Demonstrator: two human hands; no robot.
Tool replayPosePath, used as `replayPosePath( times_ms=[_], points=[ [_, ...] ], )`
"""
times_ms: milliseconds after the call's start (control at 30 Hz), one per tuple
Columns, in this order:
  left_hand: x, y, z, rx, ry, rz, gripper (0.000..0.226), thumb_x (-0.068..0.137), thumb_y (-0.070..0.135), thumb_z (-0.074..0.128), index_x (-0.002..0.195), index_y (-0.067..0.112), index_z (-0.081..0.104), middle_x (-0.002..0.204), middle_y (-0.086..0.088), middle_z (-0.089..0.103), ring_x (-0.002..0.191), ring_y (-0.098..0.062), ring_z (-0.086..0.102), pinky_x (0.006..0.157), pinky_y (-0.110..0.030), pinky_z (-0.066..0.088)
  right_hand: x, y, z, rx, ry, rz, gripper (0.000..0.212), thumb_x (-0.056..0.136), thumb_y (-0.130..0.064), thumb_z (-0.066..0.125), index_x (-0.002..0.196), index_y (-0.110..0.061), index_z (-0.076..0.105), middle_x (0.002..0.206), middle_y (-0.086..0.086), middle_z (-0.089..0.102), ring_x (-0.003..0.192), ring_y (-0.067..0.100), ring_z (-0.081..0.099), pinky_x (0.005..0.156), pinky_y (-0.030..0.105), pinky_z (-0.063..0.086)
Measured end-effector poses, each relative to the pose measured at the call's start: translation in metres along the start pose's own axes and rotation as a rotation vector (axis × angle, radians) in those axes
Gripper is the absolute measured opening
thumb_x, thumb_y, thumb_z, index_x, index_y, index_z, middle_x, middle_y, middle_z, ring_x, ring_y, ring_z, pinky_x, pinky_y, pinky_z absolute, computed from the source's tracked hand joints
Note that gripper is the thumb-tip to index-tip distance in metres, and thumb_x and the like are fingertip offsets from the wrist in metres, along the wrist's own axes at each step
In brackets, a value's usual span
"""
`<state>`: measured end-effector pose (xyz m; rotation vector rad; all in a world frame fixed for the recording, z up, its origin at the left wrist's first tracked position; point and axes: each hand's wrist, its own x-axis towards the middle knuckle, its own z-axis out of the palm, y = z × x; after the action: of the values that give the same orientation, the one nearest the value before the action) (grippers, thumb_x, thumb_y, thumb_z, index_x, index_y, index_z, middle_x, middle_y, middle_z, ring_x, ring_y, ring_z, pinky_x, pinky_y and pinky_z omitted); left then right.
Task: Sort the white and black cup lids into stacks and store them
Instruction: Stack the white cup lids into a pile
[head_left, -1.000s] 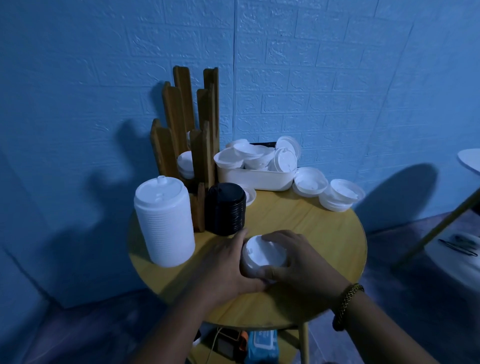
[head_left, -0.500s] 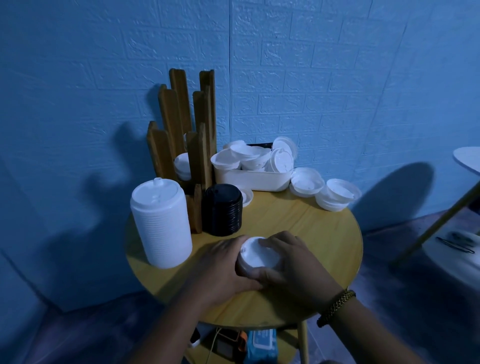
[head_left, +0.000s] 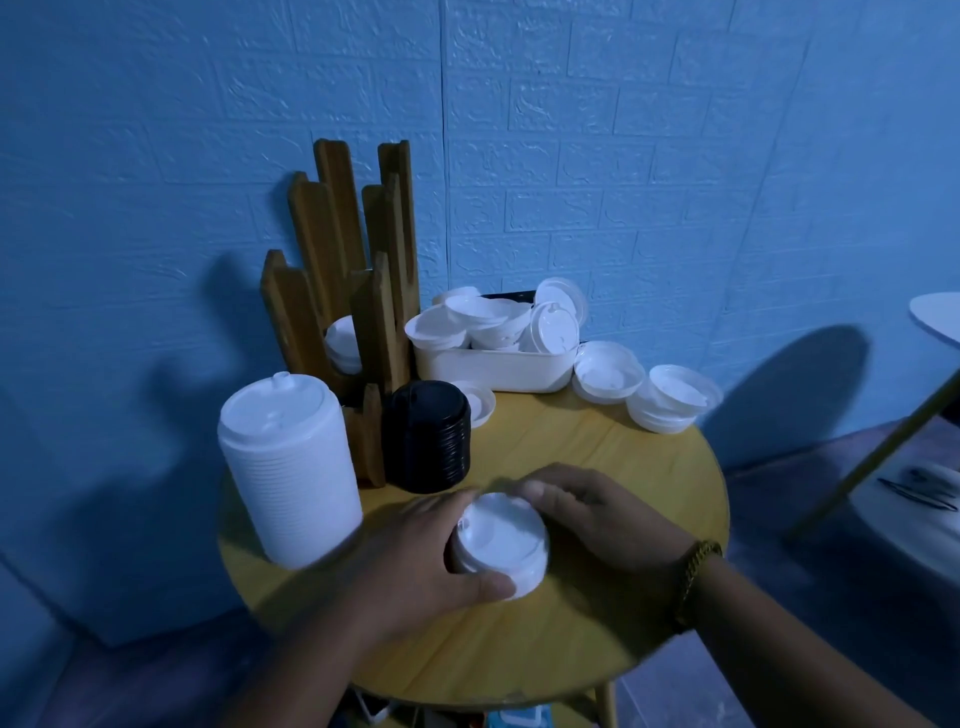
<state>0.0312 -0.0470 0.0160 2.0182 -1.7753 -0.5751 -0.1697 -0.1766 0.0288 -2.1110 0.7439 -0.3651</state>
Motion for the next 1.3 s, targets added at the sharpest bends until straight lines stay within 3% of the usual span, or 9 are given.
replayPosePath(
  times_ms=[200, 367, 500, 667, 833, 1000, 1133, 1200, 1300],
  points=[
    [0.004, -0.013, 0.001, -0.029, 0.049, 0.002, 0.084, 0.071, 0.076, 0.073, 0.14, 0.057, 0.03, 0.132, 0.039, 0.037, 0.126, 0.005, 0.039, 0.1, -0.022, 0.041, 0.074, 0.03, -0.02, -0.628, 0.118, -0.081, 0.032, 0.104, -0.025, 0.044, 0.131, -0.023, 0.062, 0.155, -0.005, 0.038, 0.139, 0.022, 0.034, 0.111, 0.029, 0.03],
    [0.008, -0.01, 0.0, -0.045, 0.06, -0.02, 0.088, 0.071, 0.074, 0.074, 0.144, 0.053, 0.03, 0.137, 0.037, 0.039, 0.125, 0.005, 0.039, 0.106, -0.025, 0.04, 0.12, 0.041, -0.018, -0.803, 0.044, -0.14, 0.041, 0.102, -0.024, 0.043, 0.14, -0.033, 0.054, 0.165, -0.01, 0.017, 0.149, 0.025, 0.015, 0.117, 0.048, 0.029],
    [0.007, -0.01, 0.0, -0.042, 0.052, -0.016, 0.09, 0.072, 0.075, 0.073, 0.146, 0.052, 0.028, 0.136, 0.037, 0.037, 0.126, 0.006, 0.036, 0.108, -0.025, 0.038, 0.13, 0.038, -0.018, -0.839, -0.027, -0.159, 0.051, 0.099, -0.014, 0.042, 0.147, -0.033, 0.045, 0.161, -0.013, 0.027, 0.148, 0.023, 0.019, 0.117, 0.046, 0.028],
    [0.006, -0.01, 0.002, -0.055, 0.075, -0.006, 0.088, 0.072, 0.072, 0.075, 0.145, 0.051, 0.032, 0.135, 0.035, 0.04, 0.123, 0.006, 0.038, 0.105, -0.025, 0.039, 0.101, 0.038, -0.023, -0.781, 0.181, -0.285, 0.038, 0.096, -0.011, 0.053, 0.13, -0.021, 0.064, 0.138, -0.004, 0.058, 0.128, 0.021, 0.046, 0.108, 0.034, 0.038],
    [0.004, -0.013, 0.005, -0.074, 0.096, 0.005, 0.085, 0.072, 0.071, 0.077, 0.143, 0.052, 0.033, 0.132, 0.035, 0.041, 0.124, 0.003, 0.041, 0.101, -0.025, 0.041, 0.049, 0.027, -0.023, 0.286, 0.546, -0.049, 0.018, 0.089, -0.005, 0.07, 0.101, -0.018, 0.071, 0.096, -0.002, 0.071, 0.088, 0.014, 0.065, 0.08, 0.028, 0.054],
    [0.001, -0.012, 0.006, -0.077, 0.129, 0.009, 0.085, 0.068, 0.073, 0.078, 0.141, 0.054, 0.037, 0.126, 0.037, 0.042, 0.118, 0.003, 0.044, 0.095, -0.025, 0.042, 0.007, 0.006, -0.03, 1.086, 0.506, 0.256, 0.018, 0.095, 0.002, 0.057, 0.112, -0.003, 0.059, 0.09, 0.013, 0.062, 0.07, 0.017, 0.057, 0.056, 0.023, 0.052],
    [0.0, -0.009, 0.003, -0.086, 0.115, 0.01, 0.088, 0.07, 0.07, 0.078, 0.145, 0.052, 0.035, 0.128, 0.034, 0.04, 0.117, 0.001, 0.043, 0.094, -0.026, 0.041, -0.008, 0.012, -0.037, 0.418, 0.453, 0.547, 0.031, 0.095, -0.011, 0.061, 0.125, -0.013, 0.056, 0.11, 0.012, 0.064, 0.09, 0.023, 0.063, 0.074, 0.036, 0.057],
    [0.0, -0.008, 0.003, -0.072, 0.099, 0.007, 0.088, 0.073, 0.069, 0.077, 0.146, 0.05, 0.033, 0.126, 0.033, 0.038, 0.114, 0.002, 0.041, 0.089, -0.024, 0.037, -0.014, 0.011, -0.04, -0.129, 0.376, 0.537, 0.037, 0.097, -0.026, 0.061, 0.132, -0.019, 0.052, 0.119, 0.006, 0.063, 0.099, 0.017, 0.06, 0.079, 0.03, 0.051],
    [0.0, -0.009, 0.004, -0.08, 0.103, 0.023, 0.088, 0.073, 0.068, 0.078, 0.147, 0.048, 0.035, 0.132, 0.03, 0.043, 0.114, 0.003, 0.042, 0.089, -0.022, 0.038, -0.016, 0.007, -0.04, -0.463, 0.283, 0.411, 0.052, 0.096, -0.026, 0.062, 0.144, -0.024, 0.043, 0.145, 0.005, 0.046, 0.123, 0.02, 0.05, 0.093, 0.03, 0.048]
  ],
)
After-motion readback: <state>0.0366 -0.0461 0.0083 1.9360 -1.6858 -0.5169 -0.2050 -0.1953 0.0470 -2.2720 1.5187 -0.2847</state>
